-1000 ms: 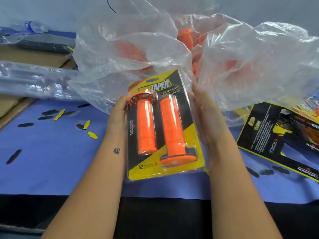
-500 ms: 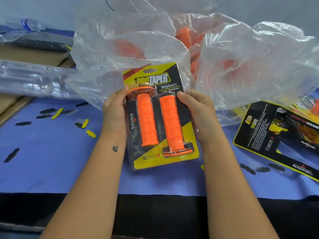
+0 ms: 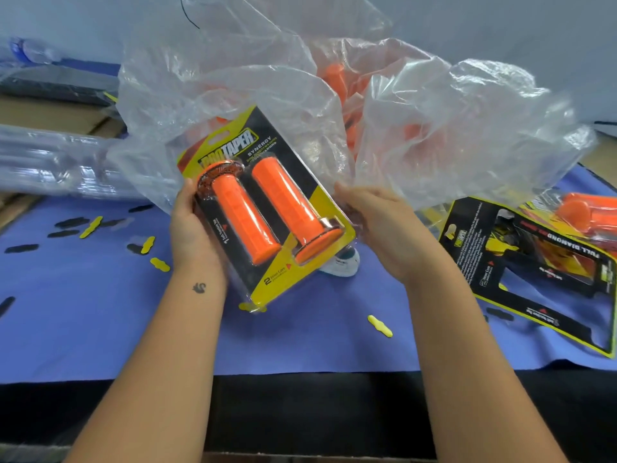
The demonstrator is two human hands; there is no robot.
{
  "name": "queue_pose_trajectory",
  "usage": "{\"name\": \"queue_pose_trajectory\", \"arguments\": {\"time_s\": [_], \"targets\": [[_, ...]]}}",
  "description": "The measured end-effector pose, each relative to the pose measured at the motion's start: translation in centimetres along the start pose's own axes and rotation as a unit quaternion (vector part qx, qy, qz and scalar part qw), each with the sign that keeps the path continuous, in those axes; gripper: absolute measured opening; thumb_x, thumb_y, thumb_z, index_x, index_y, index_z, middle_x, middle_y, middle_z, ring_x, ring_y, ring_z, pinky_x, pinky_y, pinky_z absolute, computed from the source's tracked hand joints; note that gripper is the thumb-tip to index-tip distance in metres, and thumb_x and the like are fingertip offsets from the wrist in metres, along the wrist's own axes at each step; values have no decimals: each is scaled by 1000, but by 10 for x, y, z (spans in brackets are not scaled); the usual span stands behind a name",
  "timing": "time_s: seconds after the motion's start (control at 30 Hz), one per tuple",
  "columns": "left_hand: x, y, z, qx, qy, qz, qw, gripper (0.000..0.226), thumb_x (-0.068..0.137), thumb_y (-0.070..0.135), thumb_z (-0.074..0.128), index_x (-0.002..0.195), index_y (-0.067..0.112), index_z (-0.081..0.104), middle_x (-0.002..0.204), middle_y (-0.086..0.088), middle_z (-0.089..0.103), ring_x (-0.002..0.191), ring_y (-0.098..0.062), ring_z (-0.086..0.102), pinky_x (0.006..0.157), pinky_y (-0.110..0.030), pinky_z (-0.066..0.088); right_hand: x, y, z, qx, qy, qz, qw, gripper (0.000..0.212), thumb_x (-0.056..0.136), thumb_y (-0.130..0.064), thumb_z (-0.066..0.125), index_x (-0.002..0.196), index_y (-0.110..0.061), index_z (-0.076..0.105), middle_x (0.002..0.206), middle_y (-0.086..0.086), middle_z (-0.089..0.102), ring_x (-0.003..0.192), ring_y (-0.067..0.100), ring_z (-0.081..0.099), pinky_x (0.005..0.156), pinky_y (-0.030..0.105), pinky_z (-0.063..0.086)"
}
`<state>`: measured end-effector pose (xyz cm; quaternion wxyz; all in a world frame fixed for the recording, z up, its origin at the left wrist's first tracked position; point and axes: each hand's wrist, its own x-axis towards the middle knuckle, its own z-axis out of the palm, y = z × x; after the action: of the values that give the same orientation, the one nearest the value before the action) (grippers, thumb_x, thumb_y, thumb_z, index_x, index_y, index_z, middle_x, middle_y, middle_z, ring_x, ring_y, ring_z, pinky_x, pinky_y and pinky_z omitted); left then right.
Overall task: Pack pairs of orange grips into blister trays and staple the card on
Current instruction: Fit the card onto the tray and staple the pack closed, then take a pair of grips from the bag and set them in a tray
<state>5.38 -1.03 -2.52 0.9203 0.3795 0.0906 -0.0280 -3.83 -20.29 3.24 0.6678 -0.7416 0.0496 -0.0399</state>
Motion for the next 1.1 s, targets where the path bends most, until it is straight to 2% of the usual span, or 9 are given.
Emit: {"name": "queue_pose_trajectory", "arguments": {"time_s": [0.13,0.23,0.33,0.47,0.67,0.77,0.9,1.0,1.1], "targets": [[-2,0,9,10,39,18,999,48,90,39,59,123,4,63,120,-21,65,108,-37,64,96,-48,51,-20,11,4,-4,58,7,998,20,98,-15,55,83,-6,66,70,10,65,60,17,63,61,32,58],[-9,-2,19,44,37,81,995,15,91,24,62,90,9,66,81,-9,69,72,-22,67,68,-31,55,-33,17,-1,8,75,29,997,19,98,-15,55,91,-1,64,76,14,65,63,20,64,63,36,57],[-19,-7,37,48,2,97,994,18,92,11,59,74,13,61,60,1,66,54,-12,63,54,-22,51,-44,16,-14,-7,86,17,996,22,98,-16,55,94,4,64,82,14,62,74,22,60,73,38,48],[-32,-7,73,60,-70,118,989,18,91,2,57,76,9,63,63,1,70,57,-10,65,56,-22,53,-60,7,-44,-21,127,-13,992,22,100,-19,54,90,-2,64,79,10,65,70,17,64,70,28,49],[-66,-43,150,116,-170,119,971,15,96,12,54,84,19,61,69,7,68,63,-6,62,58,-20,51,-94,3,-106,18,249,-52,967,21,101,-19,51,84,-11,61,74,5,61,69,19,56,66,33,48],[-97,-79,184,174,-297,45,938,12,99,20,51,107,22,60,88,7,70,76,-4,66,65,-23,54,-107,-2,-145,77,323,-82,940,20,102,-18,49,90,-11,63,73,-4,69,68,11,64,65,28,54],[-138,-132,212,249,-412,-21,876,22,98,13,54,119,19,54,93,7,70,81,-13,68,66,-28,57,-105,-10,-198,163,419,-99,888,24,104,-23,45,91,-12,63,79,6,71,69,20,68,60,33,57],[-149,-159,216,284,-409,-41,866,24,97,15,56,115,31,53,103,-2,70,87,-15,69,74,-30,57,-88,-8,-229,223,461,-89,854,24,105,-21,42,105,-4,59,94,17,67,78,28,66,67,39,58],[-143,-177,208,404,-415,11,815,24,90,26,60,104,45,53,103,9,67,100,-11,63,88,-29,51,-71,-4,-247,216,447,-56,866,23,104,-14,43,92,-6,60,89,14,67,85,30,65,74,41,59]]}}
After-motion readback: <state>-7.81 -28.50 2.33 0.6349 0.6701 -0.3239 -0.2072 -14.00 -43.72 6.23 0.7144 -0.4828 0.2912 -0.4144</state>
